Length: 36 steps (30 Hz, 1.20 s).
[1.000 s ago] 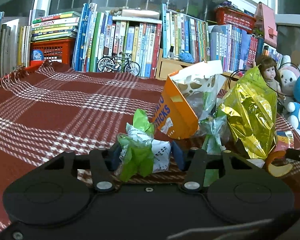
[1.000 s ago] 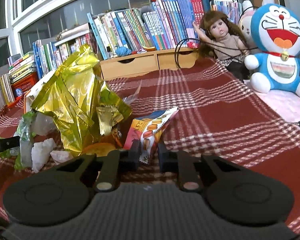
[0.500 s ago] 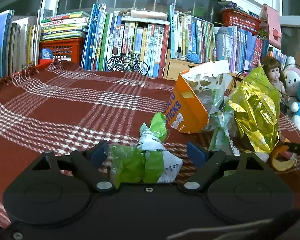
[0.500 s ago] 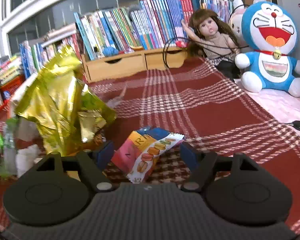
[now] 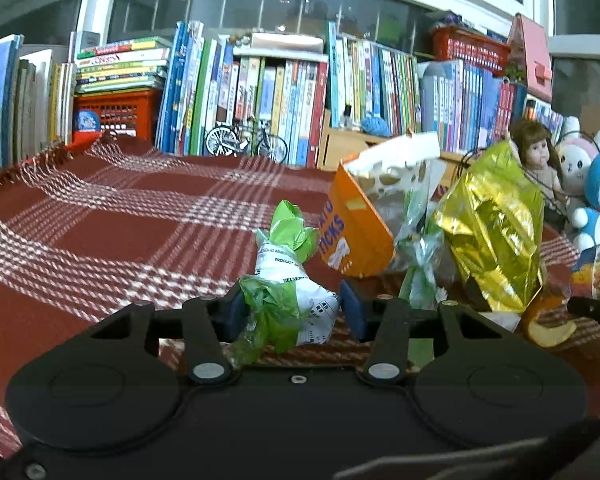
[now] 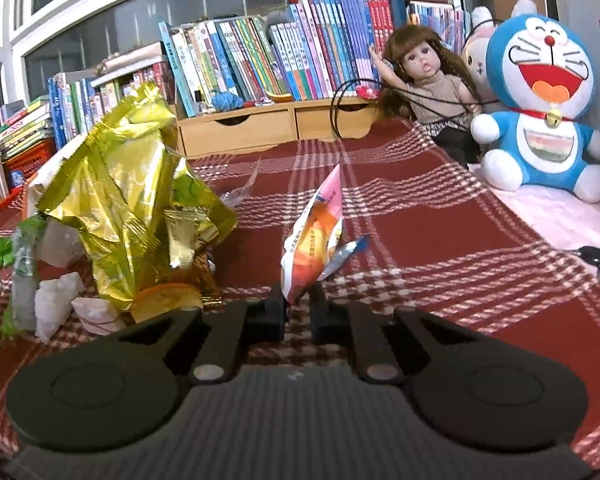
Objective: Collect trash
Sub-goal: 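Lift both held wrappers off the table toward the bin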
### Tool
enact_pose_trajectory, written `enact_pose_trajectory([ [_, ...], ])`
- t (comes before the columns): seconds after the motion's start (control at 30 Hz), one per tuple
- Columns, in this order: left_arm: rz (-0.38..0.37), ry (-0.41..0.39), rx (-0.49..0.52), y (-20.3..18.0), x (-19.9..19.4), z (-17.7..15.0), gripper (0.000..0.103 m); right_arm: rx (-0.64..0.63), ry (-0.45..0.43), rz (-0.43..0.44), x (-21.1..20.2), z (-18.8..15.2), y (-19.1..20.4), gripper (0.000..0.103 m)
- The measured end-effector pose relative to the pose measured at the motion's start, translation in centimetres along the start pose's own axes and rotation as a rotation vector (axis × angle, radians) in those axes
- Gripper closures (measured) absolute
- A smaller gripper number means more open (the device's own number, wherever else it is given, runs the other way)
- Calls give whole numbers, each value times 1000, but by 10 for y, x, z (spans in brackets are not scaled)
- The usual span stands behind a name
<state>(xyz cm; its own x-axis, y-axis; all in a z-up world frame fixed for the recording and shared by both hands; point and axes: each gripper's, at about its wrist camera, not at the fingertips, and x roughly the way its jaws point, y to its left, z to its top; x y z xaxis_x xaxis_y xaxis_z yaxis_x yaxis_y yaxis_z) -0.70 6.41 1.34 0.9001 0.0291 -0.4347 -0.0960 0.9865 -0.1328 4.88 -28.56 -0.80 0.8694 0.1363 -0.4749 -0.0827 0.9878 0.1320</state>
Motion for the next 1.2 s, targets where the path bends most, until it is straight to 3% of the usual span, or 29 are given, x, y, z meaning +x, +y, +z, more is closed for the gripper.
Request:
enact_pose_trajectory([
  [0.23, -19, -61, 32, -7, -33, 2, 57, -25, -47, 59, -31, 6, 6, 88],
  [0.77, -165, -79, 76, -26, -108, -9, 57, -145, -60, 247, -94, -11, 43, 88],
  [0.97, -221, -73, 117, -37, -132, -19, 57, -166, -19, 303, -110, -26, 52, 88],
  [1.2, -254, 3, 157, -49, -147, -47, 57, -159, 66, 352, -117, -51, 57, 88],
])
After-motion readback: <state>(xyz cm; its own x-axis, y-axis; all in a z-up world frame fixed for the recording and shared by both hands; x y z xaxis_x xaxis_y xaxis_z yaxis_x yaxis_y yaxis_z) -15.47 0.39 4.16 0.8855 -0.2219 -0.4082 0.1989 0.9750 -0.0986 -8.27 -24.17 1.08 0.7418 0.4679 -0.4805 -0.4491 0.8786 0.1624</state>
